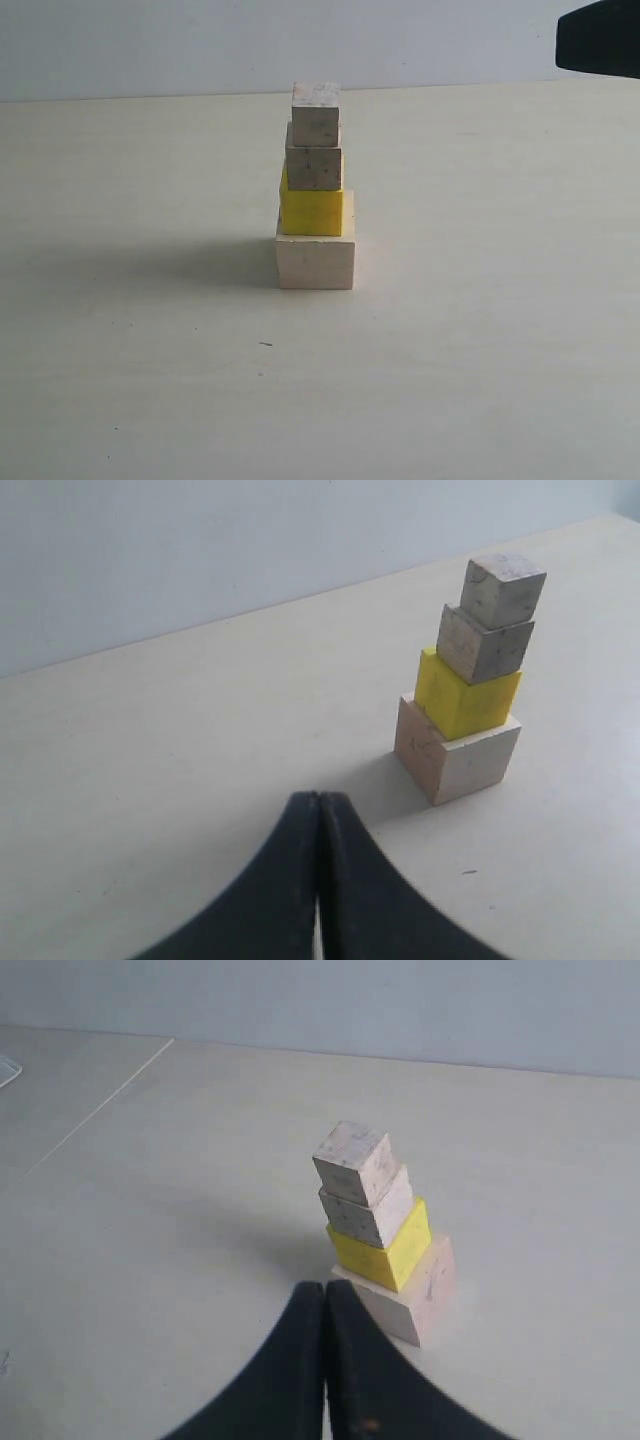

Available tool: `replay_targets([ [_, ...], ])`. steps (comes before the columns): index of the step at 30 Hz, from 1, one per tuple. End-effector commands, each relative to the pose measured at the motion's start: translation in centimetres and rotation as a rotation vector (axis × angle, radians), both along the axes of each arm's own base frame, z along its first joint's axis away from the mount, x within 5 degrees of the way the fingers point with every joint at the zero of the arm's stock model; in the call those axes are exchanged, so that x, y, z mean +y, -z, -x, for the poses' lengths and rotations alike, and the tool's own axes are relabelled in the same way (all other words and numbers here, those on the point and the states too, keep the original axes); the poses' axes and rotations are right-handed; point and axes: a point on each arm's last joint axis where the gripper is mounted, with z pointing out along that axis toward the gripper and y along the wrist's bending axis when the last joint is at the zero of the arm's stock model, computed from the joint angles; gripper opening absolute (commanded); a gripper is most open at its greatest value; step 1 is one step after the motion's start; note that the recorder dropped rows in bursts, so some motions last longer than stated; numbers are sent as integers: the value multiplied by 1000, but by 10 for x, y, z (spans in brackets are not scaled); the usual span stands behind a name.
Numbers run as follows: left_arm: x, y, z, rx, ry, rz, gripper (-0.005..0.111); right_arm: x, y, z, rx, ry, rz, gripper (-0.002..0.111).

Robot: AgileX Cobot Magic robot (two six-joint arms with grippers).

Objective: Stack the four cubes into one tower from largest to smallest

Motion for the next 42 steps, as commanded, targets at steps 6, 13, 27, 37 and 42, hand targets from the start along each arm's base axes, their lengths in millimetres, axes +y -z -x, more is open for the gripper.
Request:
replay_targets([
  [6, 5, -5, 6, -57, 0, 34, 0, 0, 0, 1, -16, -6, 1, 0],
  [13, 6, -5, 8, -60, 2, 47, 0, 0, 0, 1, -16, -6, 1, 0],
  [27, 7, -5, 8, -62, 0, 49, 0, 0, 0, 1, -16, -6, 1, 0],
  [37, 28, -2, 29, -142, -382, 326, 0, 0, 0, 1, -16, -6, 1, 0],
  [42, 32, 24, 29, -273, -527, 398, 0, 0, 0, 1, -16, -6, 1, 0],
])
